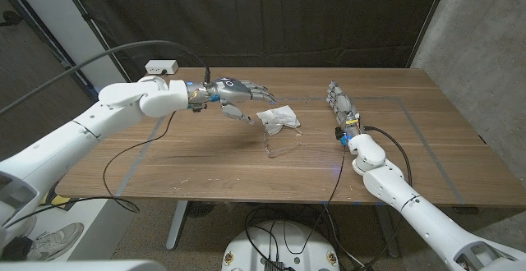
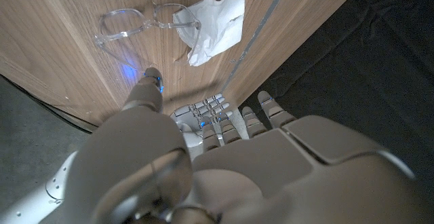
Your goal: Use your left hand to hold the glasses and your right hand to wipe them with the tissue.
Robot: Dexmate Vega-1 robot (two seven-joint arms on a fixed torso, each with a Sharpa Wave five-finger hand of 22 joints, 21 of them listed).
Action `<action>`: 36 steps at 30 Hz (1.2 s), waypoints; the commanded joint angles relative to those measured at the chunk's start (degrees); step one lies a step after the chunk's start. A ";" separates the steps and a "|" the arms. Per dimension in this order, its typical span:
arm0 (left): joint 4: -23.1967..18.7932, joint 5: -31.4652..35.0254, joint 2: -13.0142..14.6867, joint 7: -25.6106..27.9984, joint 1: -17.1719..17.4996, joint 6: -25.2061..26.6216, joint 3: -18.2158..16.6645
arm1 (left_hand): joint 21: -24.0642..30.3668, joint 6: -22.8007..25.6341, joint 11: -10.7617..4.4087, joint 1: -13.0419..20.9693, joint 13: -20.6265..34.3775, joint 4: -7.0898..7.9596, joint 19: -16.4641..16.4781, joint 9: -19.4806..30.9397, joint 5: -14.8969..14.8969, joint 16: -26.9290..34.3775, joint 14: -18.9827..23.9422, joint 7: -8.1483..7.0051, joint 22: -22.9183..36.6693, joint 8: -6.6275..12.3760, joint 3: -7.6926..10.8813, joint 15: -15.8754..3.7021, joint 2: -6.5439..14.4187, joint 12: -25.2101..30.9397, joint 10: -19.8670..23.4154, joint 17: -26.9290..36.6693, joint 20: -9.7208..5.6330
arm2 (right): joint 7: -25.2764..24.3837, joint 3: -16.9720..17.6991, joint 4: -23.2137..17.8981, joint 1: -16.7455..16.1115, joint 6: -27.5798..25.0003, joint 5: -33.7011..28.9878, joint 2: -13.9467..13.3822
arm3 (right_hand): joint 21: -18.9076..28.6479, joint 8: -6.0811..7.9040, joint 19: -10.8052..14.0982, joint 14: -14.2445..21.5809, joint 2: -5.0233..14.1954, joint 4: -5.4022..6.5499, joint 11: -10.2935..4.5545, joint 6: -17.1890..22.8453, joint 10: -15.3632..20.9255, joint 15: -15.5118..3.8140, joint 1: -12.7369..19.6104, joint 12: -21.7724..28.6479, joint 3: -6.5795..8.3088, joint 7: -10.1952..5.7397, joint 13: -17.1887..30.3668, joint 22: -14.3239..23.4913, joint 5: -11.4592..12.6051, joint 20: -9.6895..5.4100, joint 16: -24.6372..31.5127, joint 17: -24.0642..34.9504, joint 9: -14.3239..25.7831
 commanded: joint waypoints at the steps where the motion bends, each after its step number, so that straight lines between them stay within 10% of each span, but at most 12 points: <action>1: -0.43 4.82 -0.13 -7.05 -8.43 -5.03 5.38 | 0.11 1.00 -0.72 1.50 0.24 0.06 0.58 0.38 0.53 -0.04 -0.35 -0.20 0.12 0.51 -0.54 -1.94 -1.77 0.57 1.16 0.11 -0.41 | -1.12 -0.12 0.10 -1.04 0.47 -0.27 0.49 | -0.01 0.18 -0.10 0.17 0.11 -0.06 -0.06 0.57 0.73 0.58 0.10 0.30 -0.10 -0.10 0.09 0.19 0.17 0.43 0.28 0.21 0.14; 15: -0.18 16.94 -2.48 -4.77 -14.24 -11.22 8.56 | 0.36 7.05 -2.60 9.50 0.47 0.33 1.86 1.03 1.30 0.37 1.19 -0.37 0.24 3.17 -0.34 -2.63 -3.88 1.03 5.05 0.07 -0.62 | -1.74 0.41 0.95 -1.49 0.77 0.38 0.96 | -0.05 0.18 -0.16 0.21 0.10 0.21 -0.14 0.74 0.84 0.50 -0.42 0.31 -0.33 -0.25 0.09 0.22 0.09 0.42 0.32 0.28 0.15; 36: 7.45 23.92 -7.22 5.26 -14.46 -15.70 10.77 | 0.93 14.56 -2.78 10.05 0.75 2.68 4.08 1.62 0.90 1.31 5.67 -0.23 0.29 6.39 -2.48 -5.14 -4.84 2.11 12.43 0.57 -1.52 | 0.60 0.49 5.45 -0.08 2.62 1.67 2.08 | -0.08 0.17 -0.15 0.27 0.06 0.60 0.06 1.04 1.11 0.66 -1.19 0.33 -0.68 -0.29 0.09 0.26 0.04 0.54 0.34 0.32 0.16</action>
